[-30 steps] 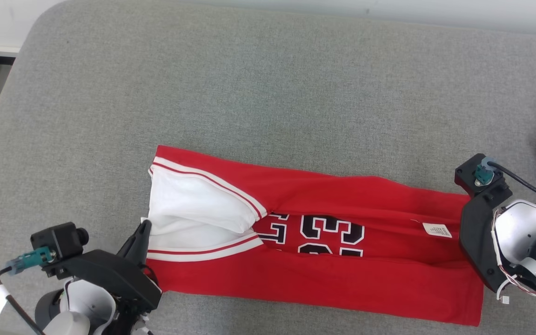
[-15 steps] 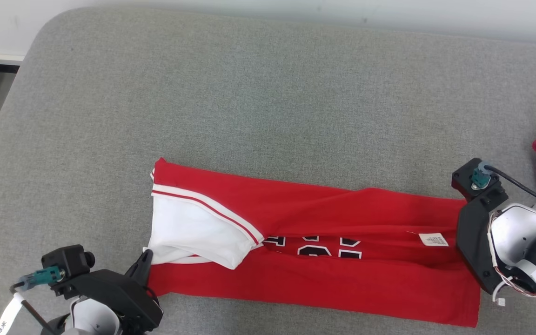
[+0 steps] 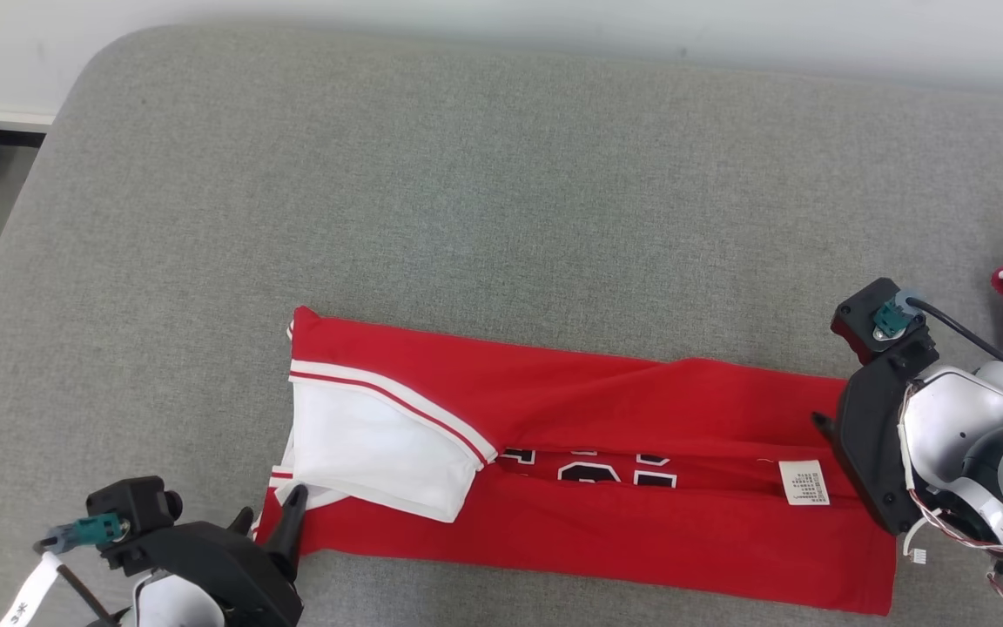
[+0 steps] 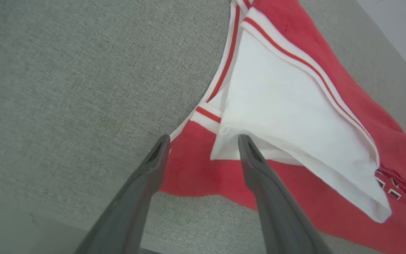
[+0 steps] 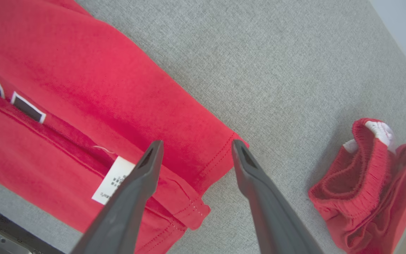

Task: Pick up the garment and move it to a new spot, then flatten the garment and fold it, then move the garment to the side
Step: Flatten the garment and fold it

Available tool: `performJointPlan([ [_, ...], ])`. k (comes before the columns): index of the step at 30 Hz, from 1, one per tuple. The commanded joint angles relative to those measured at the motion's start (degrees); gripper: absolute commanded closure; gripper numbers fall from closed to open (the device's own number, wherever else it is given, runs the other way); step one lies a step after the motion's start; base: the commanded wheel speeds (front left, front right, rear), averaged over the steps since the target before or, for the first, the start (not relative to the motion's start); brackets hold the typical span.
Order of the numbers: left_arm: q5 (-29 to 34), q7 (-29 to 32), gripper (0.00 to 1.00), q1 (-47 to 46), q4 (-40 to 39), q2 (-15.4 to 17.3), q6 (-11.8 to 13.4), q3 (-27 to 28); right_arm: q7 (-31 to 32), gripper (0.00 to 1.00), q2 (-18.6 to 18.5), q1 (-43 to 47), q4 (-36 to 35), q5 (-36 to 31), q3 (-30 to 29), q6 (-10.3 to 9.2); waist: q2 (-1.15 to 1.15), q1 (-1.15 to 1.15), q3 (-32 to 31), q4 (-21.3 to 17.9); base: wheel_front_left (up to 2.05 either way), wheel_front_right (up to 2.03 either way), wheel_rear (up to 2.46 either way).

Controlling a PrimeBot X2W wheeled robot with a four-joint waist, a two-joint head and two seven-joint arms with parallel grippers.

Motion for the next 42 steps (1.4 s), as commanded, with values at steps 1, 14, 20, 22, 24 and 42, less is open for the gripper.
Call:
performJointPlan([
  [1, 0.4, -0.2, 0.00, 0.4, 0.1, 0.6, 0.2, 0.2, -0.5, 0.00, 0.3, -0.5, 0.1, -0.1, -0.3, -0.03, 0.00, 0.00, -0.2, 0.0, 0.00, 0.00, 0.00],
  [14, 4.9, -7.4, 0.00, 0.9, -1.2, 3.2, -3.0, 0.0, -15.4, 0.00, 8.0, 4.6, 1.6, -1.8, -9.6, -0.03, 0.00, 0.00, -4.4, 0.8, 0.00, 0.00, 0.00],
  [20, 8.9, -15.1, 0.00, -0.4, 0.7, 2.8, -5.6, -0.6, -23.0, 0.00, 13.9, 7.7, 3.3, -4.2, -15.7, -0.03, 0.00, 0.00, -6.4, 0.0, 0.00, 0.00, 0.00],
  [22, 9.8, -17.7, 0.00, -0.7, 1.5, 2.1, -7.0, -1.0, -26.1, 0.00, 16.1, 8.2, 3.9, -5.3, -18.0, -0.03, 0.00, 0.00, -7.1, -0.6, 0.00, 0.00, 0.00],
  [24, 10.4, -19.6, 0.00, -1.1, 2.5, 1.9, -8.0, -1.3, -29.0, 0.00, 18.2, 9.1, 4.7, -6.3, -19.7, -0.03, 0.00, 0.00, -8.0, -1.2, 0.00, 0.00, 0.00],
  [42, 18.3, -24.8, 0.00, 0.1, 3.0, -0.6, -9.9, 3.1, -51.5, 0.00, 22.9, 15.9, 8.4, -4.4, -23.3, -0.03, 0.00, 0.00, -13.0, -5.9, 0.00, 0.00, 0.00],
])
